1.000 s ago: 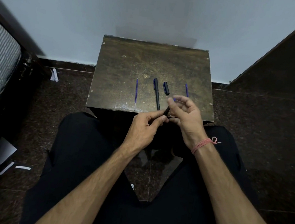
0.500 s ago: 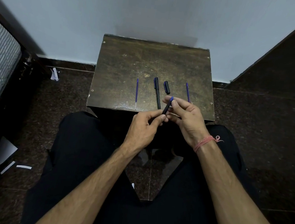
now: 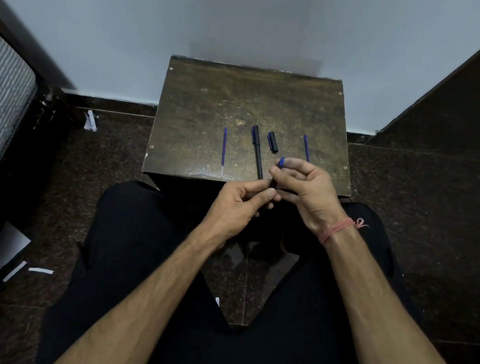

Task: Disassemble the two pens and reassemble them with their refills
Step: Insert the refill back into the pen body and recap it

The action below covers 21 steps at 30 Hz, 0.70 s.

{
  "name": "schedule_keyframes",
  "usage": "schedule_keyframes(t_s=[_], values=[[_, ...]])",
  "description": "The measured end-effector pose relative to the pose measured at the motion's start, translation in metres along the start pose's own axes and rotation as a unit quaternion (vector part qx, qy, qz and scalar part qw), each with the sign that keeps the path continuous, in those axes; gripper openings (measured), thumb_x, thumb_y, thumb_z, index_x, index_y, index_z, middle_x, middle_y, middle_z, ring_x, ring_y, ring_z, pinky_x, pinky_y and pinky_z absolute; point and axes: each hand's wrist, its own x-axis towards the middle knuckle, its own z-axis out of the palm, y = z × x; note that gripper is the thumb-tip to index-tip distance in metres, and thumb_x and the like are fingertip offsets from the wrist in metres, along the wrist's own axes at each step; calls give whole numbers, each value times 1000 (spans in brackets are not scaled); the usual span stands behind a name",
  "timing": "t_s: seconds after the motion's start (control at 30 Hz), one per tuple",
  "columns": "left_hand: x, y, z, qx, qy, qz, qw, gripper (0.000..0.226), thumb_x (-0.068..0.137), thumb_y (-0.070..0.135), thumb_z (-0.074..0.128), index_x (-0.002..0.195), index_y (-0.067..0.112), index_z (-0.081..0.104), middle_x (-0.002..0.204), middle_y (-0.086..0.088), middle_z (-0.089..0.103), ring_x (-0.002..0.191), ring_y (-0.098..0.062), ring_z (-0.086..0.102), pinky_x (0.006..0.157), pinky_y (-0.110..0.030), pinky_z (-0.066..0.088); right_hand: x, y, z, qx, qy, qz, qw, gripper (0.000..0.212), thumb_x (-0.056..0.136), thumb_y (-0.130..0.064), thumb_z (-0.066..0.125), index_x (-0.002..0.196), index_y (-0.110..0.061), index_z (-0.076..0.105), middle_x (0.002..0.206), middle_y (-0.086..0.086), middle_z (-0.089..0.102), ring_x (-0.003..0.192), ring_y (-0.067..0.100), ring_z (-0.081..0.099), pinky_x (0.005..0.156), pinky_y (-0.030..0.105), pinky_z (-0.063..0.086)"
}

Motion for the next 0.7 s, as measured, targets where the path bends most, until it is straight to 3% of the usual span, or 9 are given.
schedule_keyframes(t_s=[0.07,0.13,0.23,0.3,0.4,0.5,0.53,0.6,0.7], values=[[1,-1,1,14,7,2,1000,24,110,10,70,132,11,80,99,6,85,81,6,73,75,-10,53,-1,3,1,-48,45,-33,997,43,63,-21,98,95,-16,69,80,-1,74,71,17,74,67,30,64],[0,-1,3,12,-3,1,1000,25,112,11,68,133,8,79,101,4,84,82,4,73,73,-11,52,-1,5,3,-44,22,-48,998,39,76,-24,93,107,-13,71,87,1,75,73,19,71,62,28,63],[0,1,2,21,-20,5,1000,24,114,13,63,132,10,79,107,1,82,85,-2,72,74,-16,51,-1,-2,-5,-10,-51,-13,999,33,108,-27,65,138,-13,70,130,8,78,108,18,73,84,25,62],[-2,3,2,15,-34,0,999,24,115,15,62,129,7,79,108,2,82,85,-5,73,73,-19,51,-2,-6,-12,-8,-82,-4,997,30,110,-19,60,137,-11,72,135,13,76,117,18,73,92,25,62],[-5,5,2,7,-39,2,999,24,116,15,61,128,6,79,108,-4,84,83,-13,73,69,-22,49,-3,-5,-11,-22,-43,-12,999,21,95,-18,77,114,-13,82,113,12,83,87,15,77,75,22,62],[-3,2,3,18,-20,12,1000,24,115,16,63,124,3,81,113,-30,81,81,-32,64,66,-30,42,-1,-3,-10,-22,3,-33,999,25,79,-19,89,103,-13,84,100,11,84,69,13,72,69,23,61],[-2,2,3,20,-21,11,1000,23,115,16,63,124,4,81,113,-29,81,80,-31,64,67,-29,42,0,-3,-11,-18,3,-34,999,24,81,-20,88,103,-14,84,100,10,84,72,12,73,71,23,61],[-1,1,2,-3,-44,2,999,22,115,16,62,124,8,80,108,-12,84,79,-15,69,69,-24,45,-1,-3,-12,-17,-31,-20,999,20,93,-25,79,111,-16,83,108,8,84,77,10,74,72,22,61],[0,1,2,-73,-81,-35,993,19,115,17,62,121,14,80,102,5,83,80,-5,72,67,-19,45,-4,-4,-10,-9,-94,7,995,26,110,-26,61,123,-12,79,115,8,81,68,7,70,63,24,61]])
